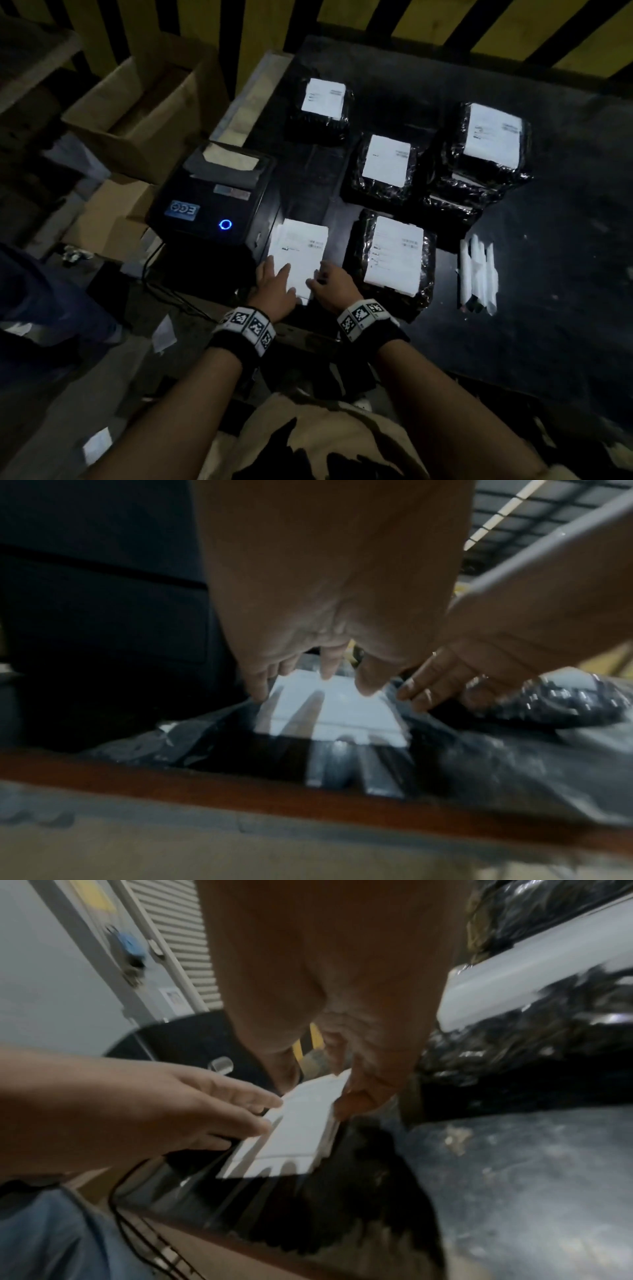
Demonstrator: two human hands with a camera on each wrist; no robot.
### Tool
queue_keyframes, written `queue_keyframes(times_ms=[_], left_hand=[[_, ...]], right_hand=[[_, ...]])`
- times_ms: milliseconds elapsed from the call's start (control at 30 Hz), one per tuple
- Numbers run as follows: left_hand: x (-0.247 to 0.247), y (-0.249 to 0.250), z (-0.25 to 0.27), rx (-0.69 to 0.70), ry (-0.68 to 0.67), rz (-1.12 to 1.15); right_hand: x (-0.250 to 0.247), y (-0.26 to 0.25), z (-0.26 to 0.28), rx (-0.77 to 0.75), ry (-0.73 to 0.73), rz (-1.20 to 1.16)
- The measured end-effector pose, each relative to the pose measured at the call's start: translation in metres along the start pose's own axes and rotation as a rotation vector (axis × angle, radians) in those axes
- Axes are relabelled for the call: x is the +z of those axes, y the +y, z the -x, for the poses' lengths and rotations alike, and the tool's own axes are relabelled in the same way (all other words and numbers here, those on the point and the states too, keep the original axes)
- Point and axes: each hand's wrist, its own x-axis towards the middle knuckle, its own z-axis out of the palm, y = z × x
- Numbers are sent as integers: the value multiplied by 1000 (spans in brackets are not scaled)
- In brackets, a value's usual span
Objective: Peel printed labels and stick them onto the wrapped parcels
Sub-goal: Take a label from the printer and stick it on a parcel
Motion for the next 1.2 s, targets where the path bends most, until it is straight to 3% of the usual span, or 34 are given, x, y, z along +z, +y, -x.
queue_keyframes(times_ms=[300,533,1200], left_hand=[[-8,-10,0,33,-89,-59],[-14,-20,-4,111,-151,-112],[-9,-16,-5,68,-149,-115]], right_hand=[[14,-11,-21,215,219,-157],[22,-13,-31,303,309,-295],[1,-12,-17,126,395,-143]])
